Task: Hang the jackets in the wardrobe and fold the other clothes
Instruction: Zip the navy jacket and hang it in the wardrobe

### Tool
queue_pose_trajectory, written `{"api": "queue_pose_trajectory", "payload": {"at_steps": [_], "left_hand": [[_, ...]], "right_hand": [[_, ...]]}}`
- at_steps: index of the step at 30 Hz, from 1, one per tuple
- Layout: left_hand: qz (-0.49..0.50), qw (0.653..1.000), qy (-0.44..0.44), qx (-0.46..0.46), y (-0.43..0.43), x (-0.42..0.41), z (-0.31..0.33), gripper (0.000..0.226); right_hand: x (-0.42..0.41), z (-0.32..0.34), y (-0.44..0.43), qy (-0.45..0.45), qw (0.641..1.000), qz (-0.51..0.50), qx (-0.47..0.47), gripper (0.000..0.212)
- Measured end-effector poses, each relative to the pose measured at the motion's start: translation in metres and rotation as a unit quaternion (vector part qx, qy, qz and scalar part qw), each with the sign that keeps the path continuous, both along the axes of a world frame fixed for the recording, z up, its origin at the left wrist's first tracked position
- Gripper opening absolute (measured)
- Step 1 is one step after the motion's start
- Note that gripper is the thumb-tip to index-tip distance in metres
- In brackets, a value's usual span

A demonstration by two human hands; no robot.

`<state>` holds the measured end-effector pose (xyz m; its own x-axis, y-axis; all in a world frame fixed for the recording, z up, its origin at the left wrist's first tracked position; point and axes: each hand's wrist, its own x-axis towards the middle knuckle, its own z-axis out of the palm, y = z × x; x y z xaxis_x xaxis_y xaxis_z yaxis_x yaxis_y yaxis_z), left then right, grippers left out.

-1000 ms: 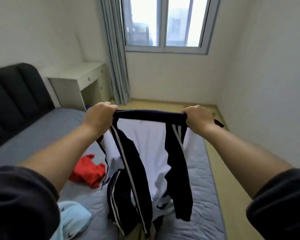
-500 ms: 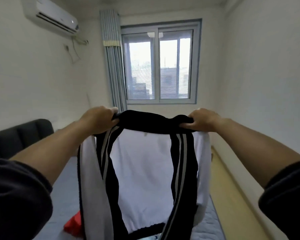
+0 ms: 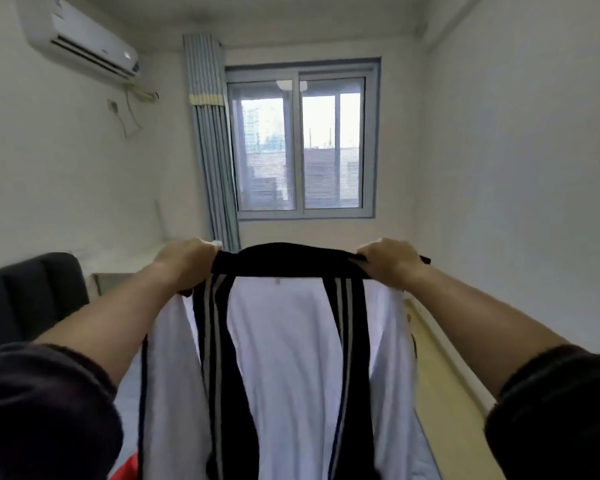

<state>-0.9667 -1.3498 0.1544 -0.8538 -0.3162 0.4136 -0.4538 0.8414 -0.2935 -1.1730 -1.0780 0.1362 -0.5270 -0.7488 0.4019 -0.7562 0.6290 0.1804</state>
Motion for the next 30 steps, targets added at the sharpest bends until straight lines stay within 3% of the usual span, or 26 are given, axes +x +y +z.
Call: {"api": "queue_pose_trajectory", "payload": {"at_steps": [3, 9, 12, 14, 17, 20, 25, 30], "left_hand": [[-0.026, 0.999, 0.022, -0.011, -0.006, -0.004, 0.007, 0.012], [-0.022, 0.997, 0.021, -0.076, 0.001, 0.001, 0.013, 0.017], [-0.115, 0.987, 0.096, -0.055, 0.017, 0.001, 0.016, 0.015], [-0.223, 0.963, 0.154, 0.001, 0.03, -0.001, 0.023, 0.016], [-0.345, 0.921, 0.177, 0.042, 0.05, -0.004, 0.038, 0.02], [-0.405, 0.892, 0.195, 0.052, 0.067, -0.004, 0.047, 0.029], [-0.43, 0.88, 0.201, 0.024, 0.088, -0.002, 0.048, 0.018], [-0.423, 0.882, 0.203, 0.041, 0.091, 0.008, 0.05, 0.022]], "right_hand": [[-0.002, 0.012, -0.001, -0.014, 0.999, 0.026, -0.033, 0.047], [0.004, 0.03, 0.006, -0.037, 0.995, 0.08, -0.054, 0.023], [0.016, 0.034, 0.001, -0.028, 0.986, 0.146, -0.08, 0.014], [0.025, 0.039, -0.005, -0.036, 0.978, 0.182, -0.098, 0.016], [0.039, 0.048, -0.014, -0.082, 0.966, 0.219, -0.11, 0.025], [0.053, 0.052, -0.019, -0.126, 0.942, 0.29, -0.113, 0.025], [0.069, 0.06, -0.026, -0.177, 0.921, 0.346, -0.038, 0.017], [0.085, 0.054, -0.024, -0.36, 0.85, 0.384, -0.025, 0.024]]}}
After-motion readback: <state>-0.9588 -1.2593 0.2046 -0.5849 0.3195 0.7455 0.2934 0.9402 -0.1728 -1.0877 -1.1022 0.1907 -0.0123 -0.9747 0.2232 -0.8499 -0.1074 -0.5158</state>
